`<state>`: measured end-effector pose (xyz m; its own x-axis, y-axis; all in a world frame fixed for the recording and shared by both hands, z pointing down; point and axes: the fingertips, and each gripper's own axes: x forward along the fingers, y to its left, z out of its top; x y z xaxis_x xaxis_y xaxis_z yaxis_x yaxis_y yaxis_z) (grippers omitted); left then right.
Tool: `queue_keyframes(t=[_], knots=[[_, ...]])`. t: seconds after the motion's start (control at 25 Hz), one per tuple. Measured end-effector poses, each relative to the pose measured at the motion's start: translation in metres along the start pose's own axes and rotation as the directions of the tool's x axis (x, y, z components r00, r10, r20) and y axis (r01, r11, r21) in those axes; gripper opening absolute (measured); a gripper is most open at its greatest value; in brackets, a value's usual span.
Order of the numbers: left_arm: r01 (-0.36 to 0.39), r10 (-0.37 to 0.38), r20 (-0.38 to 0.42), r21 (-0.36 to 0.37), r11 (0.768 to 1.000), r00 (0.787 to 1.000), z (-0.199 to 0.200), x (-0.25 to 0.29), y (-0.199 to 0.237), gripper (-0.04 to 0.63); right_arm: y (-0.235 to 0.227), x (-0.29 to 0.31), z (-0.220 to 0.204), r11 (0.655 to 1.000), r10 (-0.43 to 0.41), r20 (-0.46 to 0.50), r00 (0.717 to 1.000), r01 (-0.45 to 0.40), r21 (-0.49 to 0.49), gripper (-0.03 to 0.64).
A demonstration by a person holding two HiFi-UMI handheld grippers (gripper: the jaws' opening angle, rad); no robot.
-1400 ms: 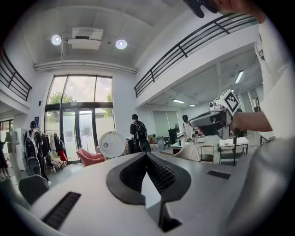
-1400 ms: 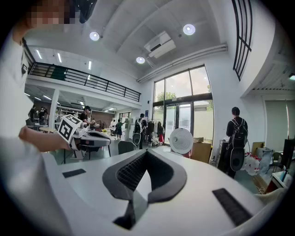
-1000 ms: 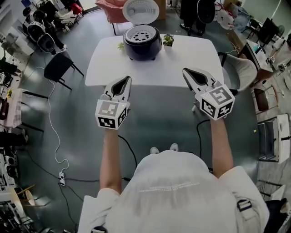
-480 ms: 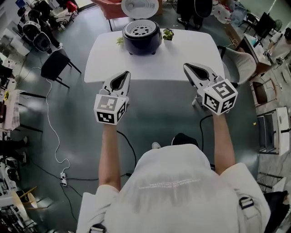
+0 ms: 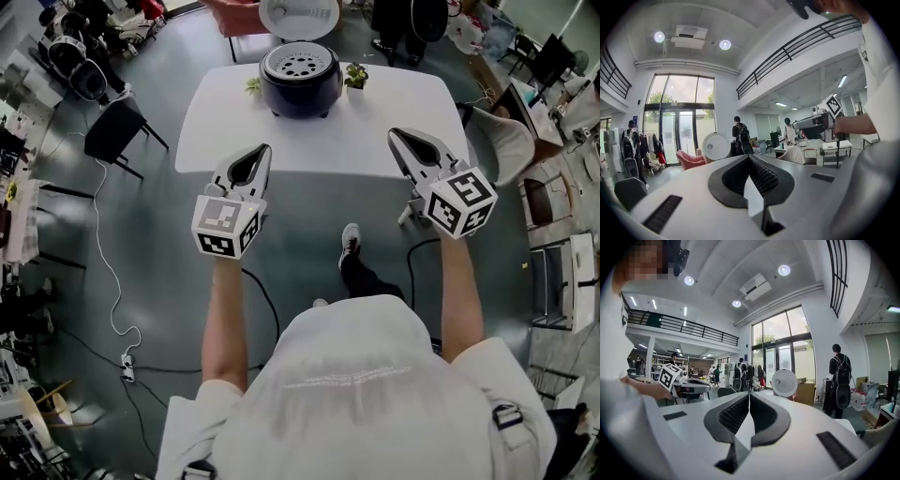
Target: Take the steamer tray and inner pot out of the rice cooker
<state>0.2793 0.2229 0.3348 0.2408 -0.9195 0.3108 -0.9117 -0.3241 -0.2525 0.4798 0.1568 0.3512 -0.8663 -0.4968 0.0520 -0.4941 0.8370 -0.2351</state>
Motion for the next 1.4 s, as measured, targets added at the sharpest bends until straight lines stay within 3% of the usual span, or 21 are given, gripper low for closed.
queue_keyframes(t=[0.12, 0.2, 0.28, 0.36, 0.4, 1.0, 1.4], knots=[[-0.019, 0.019, 0.000, 0.011, 1.000, 1.000, -0.001, 0.019, 0.017, 0.023, -0.017, 0.023, 0.000, 1.000, 0.018, 0.004, 1.000, -0.018, 0.011, 0.028], [-0.024, 0.024, -0.019, 0.007, 1.000, 1.000, -0.003, 0.039, 0.033, 0.108, -0.032, 0.045, 0.002, 0.999, 0.036, 0.011, 0.999, -0.036, 0.026, 0.028], [-0.030, 0.030, -0.040, 0.012, 0.999, 0.999, -0.007, 0.060, 0.048, 0.127, -0.049, 0.067, 0.002, 0.998, 0.052, 0.012, 0.999, -0.052, 0.041, 0.032], [-0.032, 0.033, -0.052, 0.016, 0.999, 0.998, -0.010, 0.083, 0.059, 0.127, -0.068, 0.088, -0.004, 0.997, 0.067, -0.002, 0.998, -0.067, 0.049, 0.146], [-0.033, 0.034, -0.058, 0.018, 0.999, 0.998, -0.011, 0.095, 0.063, 0.132, -0.077, 0.098, -0.008, 0.996, 0.074, -0.011, 0.997, -0.073, 0.050, 0.166], [-0.093, 0.095, -0.161, 0.023, 0.995, 0.982, -0.019, 0.242, 0.123, 0.140, -0.216, 0.211, -0.019, 0.984, 0.143, -0.070, 0.987, -0.135, 0.113, 0.193], [-0.141, 0.139, -0.248, 0.009, 0.990, 0.959, -0.041, 0.306, 0.148, 0.140, -0.252, 0.265, -0.044, 0.956, 0.261, -0.136, 0.956, -0.237, 0.170, 0.193]])
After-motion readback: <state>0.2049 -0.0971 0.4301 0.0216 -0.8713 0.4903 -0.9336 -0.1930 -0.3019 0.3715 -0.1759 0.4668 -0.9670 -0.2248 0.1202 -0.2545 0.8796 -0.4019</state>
